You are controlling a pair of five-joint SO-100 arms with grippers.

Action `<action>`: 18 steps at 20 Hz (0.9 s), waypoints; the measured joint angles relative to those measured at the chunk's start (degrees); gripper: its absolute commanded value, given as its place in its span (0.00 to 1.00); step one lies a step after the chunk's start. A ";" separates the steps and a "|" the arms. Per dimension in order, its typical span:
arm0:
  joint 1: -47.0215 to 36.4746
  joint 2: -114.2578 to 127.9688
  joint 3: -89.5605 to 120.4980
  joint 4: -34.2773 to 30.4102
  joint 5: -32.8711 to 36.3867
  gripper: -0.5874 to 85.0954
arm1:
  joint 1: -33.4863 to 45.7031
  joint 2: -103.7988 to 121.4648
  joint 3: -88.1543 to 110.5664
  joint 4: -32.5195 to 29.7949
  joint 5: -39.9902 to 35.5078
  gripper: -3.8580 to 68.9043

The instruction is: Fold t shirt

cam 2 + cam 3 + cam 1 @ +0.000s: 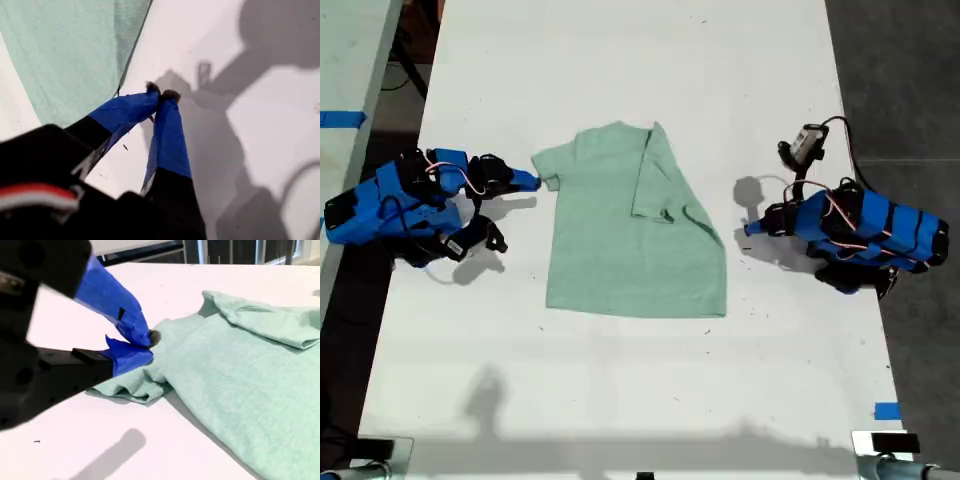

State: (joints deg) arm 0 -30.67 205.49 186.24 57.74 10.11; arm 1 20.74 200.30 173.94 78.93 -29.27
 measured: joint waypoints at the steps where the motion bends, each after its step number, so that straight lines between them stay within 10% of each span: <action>1: 0.00 0.00 0.00 0.00 0.35 0.00 | 0.00 0.00 0.00 0.00 0.26 0.06; 18: 2.72 0.00 0.00 0.00 -1.14 0.00 | -4.22 0.00 0.18 0.00 6.50 0.03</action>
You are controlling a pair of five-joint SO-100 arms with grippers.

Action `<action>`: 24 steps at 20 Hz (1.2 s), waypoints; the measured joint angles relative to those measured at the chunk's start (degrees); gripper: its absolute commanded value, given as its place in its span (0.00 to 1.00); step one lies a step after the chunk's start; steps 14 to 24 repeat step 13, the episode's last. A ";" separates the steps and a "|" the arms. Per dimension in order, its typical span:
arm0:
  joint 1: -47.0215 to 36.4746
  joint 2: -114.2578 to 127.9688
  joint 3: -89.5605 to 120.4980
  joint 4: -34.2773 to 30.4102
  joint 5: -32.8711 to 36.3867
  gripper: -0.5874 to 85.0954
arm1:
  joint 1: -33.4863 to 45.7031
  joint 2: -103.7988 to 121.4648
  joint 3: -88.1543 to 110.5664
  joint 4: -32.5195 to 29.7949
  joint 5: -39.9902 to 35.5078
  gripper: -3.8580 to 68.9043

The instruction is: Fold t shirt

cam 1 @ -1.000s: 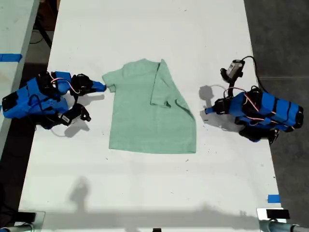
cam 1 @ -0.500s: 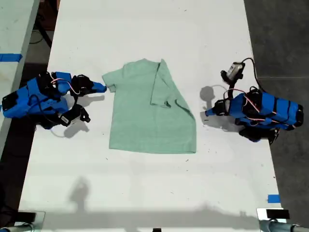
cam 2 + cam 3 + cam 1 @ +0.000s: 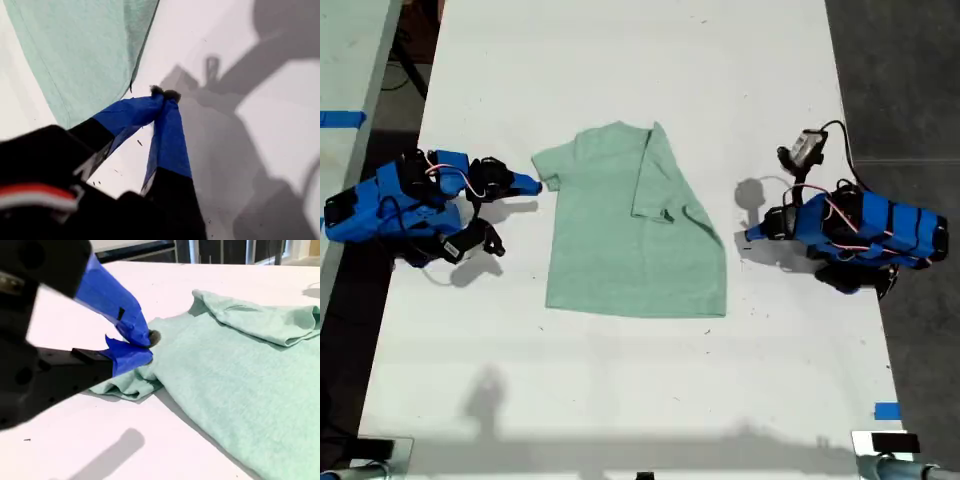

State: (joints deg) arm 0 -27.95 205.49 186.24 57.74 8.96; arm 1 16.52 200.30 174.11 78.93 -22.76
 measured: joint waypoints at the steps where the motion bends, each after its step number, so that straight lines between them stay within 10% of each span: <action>1: 0.00 0.00 0.00 0.00 0.00 0.00 | 0.00 0.00 0.00 0.00 0.00 0.03; 24: 0.00 0.00 0.00 0.00 -0.18 0.00 | -0.97 0.00 0.26 -0.53 -0.70 0.03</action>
